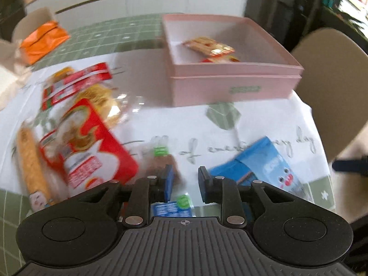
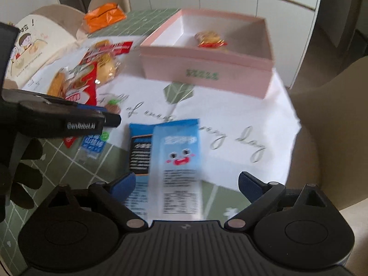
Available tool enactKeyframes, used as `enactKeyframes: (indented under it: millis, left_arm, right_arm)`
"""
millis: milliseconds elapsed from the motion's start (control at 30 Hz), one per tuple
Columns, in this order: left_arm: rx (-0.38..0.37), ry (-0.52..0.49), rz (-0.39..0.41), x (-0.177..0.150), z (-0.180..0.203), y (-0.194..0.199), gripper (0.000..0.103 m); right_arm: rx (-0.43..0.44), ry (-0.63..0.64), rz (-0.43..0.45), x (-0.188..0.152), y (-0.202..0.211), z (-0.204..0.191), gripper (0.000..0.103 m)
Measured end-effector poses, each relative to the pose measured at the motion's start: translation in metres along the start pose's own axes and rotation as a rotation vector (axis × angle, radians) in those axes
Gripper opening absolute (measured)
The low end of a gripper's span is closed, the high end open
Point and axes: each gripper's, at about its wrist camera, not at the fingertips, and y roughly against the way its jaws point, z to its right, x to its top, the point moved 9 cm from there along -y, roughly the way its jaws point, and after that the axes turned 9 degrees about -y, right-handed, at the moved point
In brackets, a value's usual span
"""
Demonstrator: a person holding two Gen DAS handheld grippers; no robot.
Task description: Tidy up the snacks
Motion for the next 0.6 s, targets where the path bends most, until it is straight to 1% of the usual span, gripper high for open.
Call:
enactKeyframes:
  millis: [33, 67, 100, 167, 200, 267, 300, 400, 533, 600]
  left_arm:
    - [-0.008, -0.024, -0.003, 0.001, 0.005, 0.000, 0.034]
    - [-0.021, -0.042, -0.006, 0.001, 0.009, -0.001, 0.040]
    - [-0.045, -0.042, -0.005, 0.002, 0.011, -0.001, 0.041]
    - [-0.122, 0.009, -0.011, 0.001, 0.012, 0.000, 0.041]
    - [-0.137, 0.046, 0.007, 0.000, 0.009, 0.004, 0.041]
    - [-0.081, 0.071, 0.040, -0.002, -0.001, 0.013, 0.040]
    - [-0.054, 0.087, 0.039, -0.004, -0.007, 0.014, 0.039]
    - [-0.069, 0.114, -0.005, -0.010, -0.013, 0.007, 0.039]
    - [-0.043, 0.093, -0.008, -0.005, -0.017, 0.003, 0.038]
    - [-0.007, 0.095, -0.013, -0.003, -0.024, 0.001, 0.038]
  right_arm:
    - [-0.008, 0.001, 0.007, 0.001, 0.001, 0.004, 0.097]
    - [-0.015, 0.000, 0.011, 0.002, 0.002, 0.007, 0.097]
    - [-0.022, -0.003, 0.012, 0.002, 0.002, 0.010, 0.097]
    - [-0.030, -0.015, 0.006, 0.001, 0.002, 0.016, 0.097]
    - [-0.029, -0.020, 0.005, 0.000, 0.002, 0.017, 0.097]
    - [-0.025, -0.020, 0.008, 0.000, 0.003, 0.017, 0.097]
    - [-0.021, -0.018, 0.013, 0.000, 0.005, 0.017, 0.097]
    - [-0.011, -0.010, 0.014, -0.001, 0.007, 0.014, 0.097]
    - [0.000, 0.009, 0.007, -0.002, 0.006, 0.006, 0.097]
    - [0.002, 0.024, 0.009, -0.005, 0.006, 0.003, 0.097]
